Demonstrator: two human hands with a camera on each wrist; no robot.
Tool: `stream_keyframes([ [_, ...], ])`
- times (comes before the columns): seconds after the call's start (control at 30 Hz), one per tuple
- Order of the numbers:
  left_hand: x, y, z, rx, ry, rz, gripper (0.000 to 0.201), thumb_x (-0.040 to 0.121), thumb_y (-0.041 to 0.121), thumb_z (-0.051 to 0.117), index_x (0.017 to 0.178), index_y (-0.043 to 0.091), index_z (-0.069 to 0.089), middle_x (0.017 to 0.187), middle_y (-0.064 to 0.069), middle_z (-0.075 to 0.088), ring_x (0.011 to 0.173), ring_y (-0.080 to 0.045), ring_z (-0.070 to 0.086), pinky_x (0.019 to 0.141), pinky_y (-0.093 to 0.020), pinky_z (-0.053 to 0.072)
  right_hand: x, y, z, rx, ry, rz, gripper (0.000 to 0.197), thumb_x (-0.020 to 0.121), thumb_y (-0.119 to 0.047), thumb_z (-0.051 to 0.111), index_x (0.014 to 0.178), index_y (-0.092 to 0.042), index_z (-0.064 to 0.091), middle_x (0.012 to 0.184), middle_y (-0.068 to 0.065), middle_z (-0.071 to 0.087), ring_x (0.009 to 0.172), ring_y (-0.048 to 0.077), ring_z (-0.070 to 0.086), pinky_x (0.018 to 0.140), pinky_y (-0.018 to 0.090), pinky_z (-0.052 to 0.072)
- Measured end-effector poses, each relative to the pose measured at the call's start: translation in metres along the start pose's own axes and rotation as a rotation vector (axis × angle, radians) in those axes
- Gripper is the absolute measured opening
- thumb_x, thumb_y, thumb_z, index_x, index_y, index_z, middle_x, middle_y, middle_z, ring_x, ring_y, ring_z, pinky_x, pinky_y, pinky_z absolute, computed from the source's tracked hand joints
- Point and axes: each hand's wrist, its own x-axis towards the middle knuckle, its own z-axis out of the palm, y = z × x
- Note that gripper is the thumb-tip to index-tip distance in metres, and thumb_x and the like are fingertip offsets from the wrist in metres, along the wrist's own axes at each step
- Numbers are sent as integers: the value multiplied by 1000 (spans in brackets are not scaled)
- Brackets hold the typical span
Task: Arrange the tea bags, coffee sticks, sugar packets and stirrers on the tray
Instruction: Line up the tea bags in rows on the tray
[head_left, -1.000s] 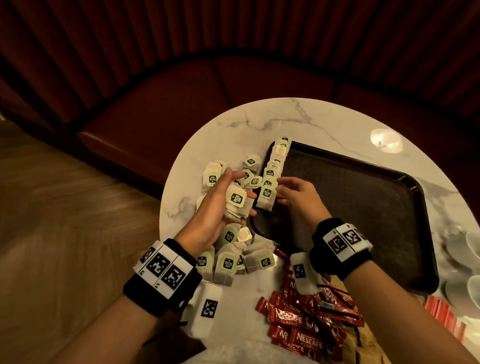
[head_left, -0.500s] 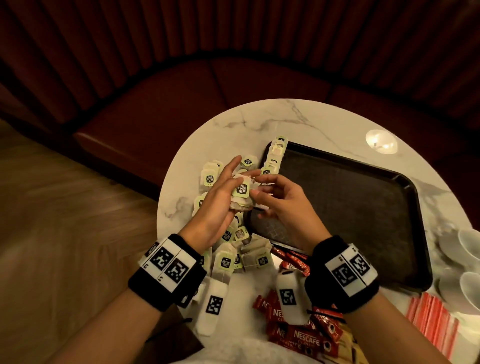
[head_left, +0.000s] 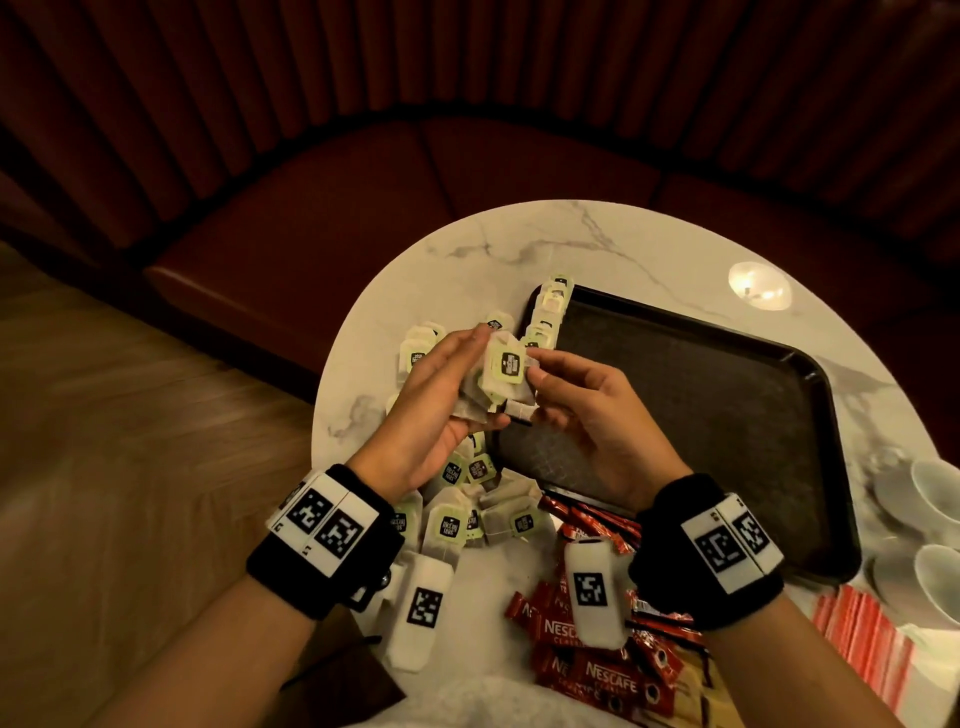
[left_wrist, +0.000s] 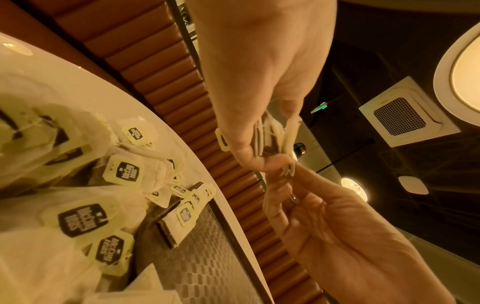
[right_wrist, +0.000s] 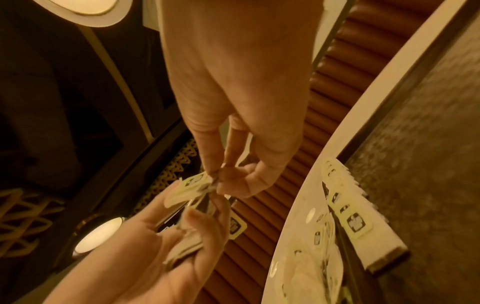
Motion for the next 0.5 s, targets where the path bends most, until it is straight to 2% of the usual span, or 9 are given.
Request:
stream_keyframes([
  [0.07,-2,3,-1,18,-48,-23,52,86,42,55,125,8,58,105,-13,68,85,-23,68,57,-30,56,-2,-3,-1,-77,-46,-10,21,95,-5,57,107,-15,71,97,4,75,73,3,64,59,12,48],
  [0.13,-3,3,-1,26,-73,-38,43,86,37,56,121,12,60,106,-11,68,83,-22,68,53,-28,55,-2,-6,-3,-165,-78,-37,22,96,-8,57,112,-15,70,101,5,75,74,1,64,64,13,48],
  [0.23,-1,2,-2,7,-72,-29,28,98,24,48,120,11,61,107,-12,67,82,-22,68,51,-26,53,-4,-9,-6,-174,-93,-61,24,96,-8,58,116,-16,68,102,3,73,74,0,64,64,13,47],
  [0.3,1,2,-3,-8,-60,-13,28,101,20,44,122,10,59,111,-15,65,87,-26,65,54,-27,51,-5,-10,-8,-168,-93,-62,26,96,-8,58,118,-17,67,101,3,71,74,0,64,62,12,47],
  [0.37,3,2,-5,-28,-38,-3,27,102,19,42,121,11,60,113,-17,64,89,-26,64,58,-29,50,-5,-10,-10,-158,-95,-61,26,96,-8,57,117,-17,68,104,4,72,77,1,64,63,12,48],
  [0.43,3,3,-6,-65,-9,5,25,102,16,39,112,16,62,108,-15,66,85,-23,65,56,-28,49,-4,-10,-11,-102,-94,-64,23,95,-7,57,114,-13,69,106,7,73,85,8,65,68,16,52],
  [0.5,4,4,-6,-95,13,9,24,101,14,39,104,18,62,104,-12,67,79,-22,64,54,-27,48,-3,-10,-11,9,-61,-70,20,93,-3,57,109,-7,68,102,8,73,86,12,67,72,18,55],
])
